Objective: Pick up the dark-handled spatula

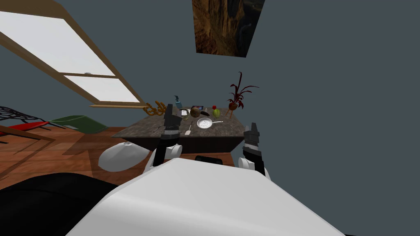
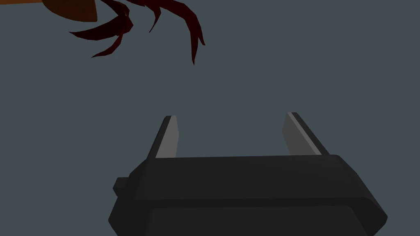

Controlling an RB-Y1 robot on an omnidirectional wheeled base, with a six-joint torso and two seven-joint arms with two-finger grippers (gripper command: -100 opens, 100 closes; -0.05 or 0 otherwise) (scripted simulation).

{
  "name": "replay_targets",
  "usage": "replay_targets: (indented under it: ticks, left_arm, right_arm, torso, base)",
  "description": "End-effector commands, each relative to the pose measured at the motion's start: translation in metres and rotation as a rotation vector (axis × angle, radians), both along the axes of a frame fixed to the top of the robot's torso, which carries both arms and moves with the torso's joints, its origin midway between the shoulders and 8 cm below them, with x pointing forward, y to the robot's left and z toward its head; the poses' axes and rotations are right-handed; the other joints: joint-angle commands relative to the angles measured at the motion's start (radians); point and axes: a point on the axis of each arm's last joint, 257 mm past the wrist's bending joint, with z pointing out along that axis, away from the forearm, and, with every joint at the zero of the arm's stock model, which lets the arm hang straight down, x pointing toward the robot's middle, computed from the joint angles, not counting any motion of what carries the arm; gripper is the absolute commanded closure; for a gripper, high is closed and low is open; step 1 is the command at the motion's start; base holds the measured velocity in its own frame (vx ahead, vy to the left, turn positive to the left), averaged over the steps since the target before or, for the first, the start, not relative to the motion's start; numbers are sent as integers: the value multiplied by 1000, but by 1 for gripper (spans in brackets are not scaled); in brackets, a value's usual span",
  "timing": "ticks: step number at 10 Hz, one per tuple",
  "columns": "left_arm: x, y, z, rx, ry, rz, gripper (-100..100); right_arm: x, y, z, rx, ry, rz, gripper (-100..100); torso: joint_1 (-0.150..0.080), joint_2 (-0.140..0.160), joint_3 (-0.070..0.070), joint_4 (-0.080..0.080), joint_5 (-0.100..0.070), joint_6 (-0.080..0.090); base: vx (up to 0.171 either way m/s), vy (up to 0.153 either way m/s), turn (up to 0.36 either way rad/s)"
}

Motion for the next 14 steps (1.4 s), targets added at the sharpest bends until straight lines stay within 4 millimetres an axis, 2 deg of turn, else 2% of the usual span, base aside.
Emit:
replay_targets:
  ticks: [1, 6, 7, 8, 9, 10, 11, 12, 13, 14]
  left_arm:
    - [10, 1, -7, -9, 26, -24, -100]
    - [57, 12, -42, -86, 157, -105, -100]
    - [59, 13, -45, -88, 168, -103, -100]
    - [72, 17, -56, -115, 207, -119, -100]
    - [73, 17, -56, -115, 209, -119, -100]
    - [86, 22, -67, -144, 248, -133, -100]
    - [87, 23, -69, -145, 254, -132, -100]
    - [102, 29, -80, -178, 294, -145, -100]
    - [102, 29, -82, -179, 302, -144, -100]
    - [116, 35, -92, -214, 338, -155, -100]
  right_arm:
    - [0, 0, 0, 0, 0, 0, 0]
    - [0, 0, 0, 0, 0, 0, 0]
    - [0, 0, 0, 0, 0, 0, 0]
    - [0, 0, 0, 0, 0, 0, 0]
    - [0, 0, 0, 0, 0, 0, 0]
    - [0, 0, 0, 0, 0, 0, 0]
    - [0, 0, 0, 0, 0, 0, 0]
    - [0, 0, 0, 0, 0, 0, 0]
    - [0, 0, 0, 0, 0, 0, 0]
    - [0, 0, 0, 0, 0, 0, 0]
  torso:
    - [0, 0, 0, 0, 0, 0]
    - [3, -1, -1, 0, 1, 0]
    - [3, -1, -1, 0, 1, 0]
    - [2, -1, -1, 0, 0, 0]
    - [1, -1, 0, 0, 0, 0]
    - [1, 0, 0, 0, 0, 0]
    - [1, -1, 0, 0, 0, 0]
    - [1, -1, 0, 0, 0, 0]
    - [1, -1, -1, 0, 0, 0]
    - [1, -1, 0, 0, 0, 0]
  base:
    - [2, 13, 37]
    - [10, 31, 36]
    - [7, 18, 7]
    - [3, 10, 21]
    - [2, 7, 15]
    - [4, 6, 30]
    - [7, 7, 11]
    - [7, 10, 23]
    - [7, 8, 10]
    - [7, 8, 27]
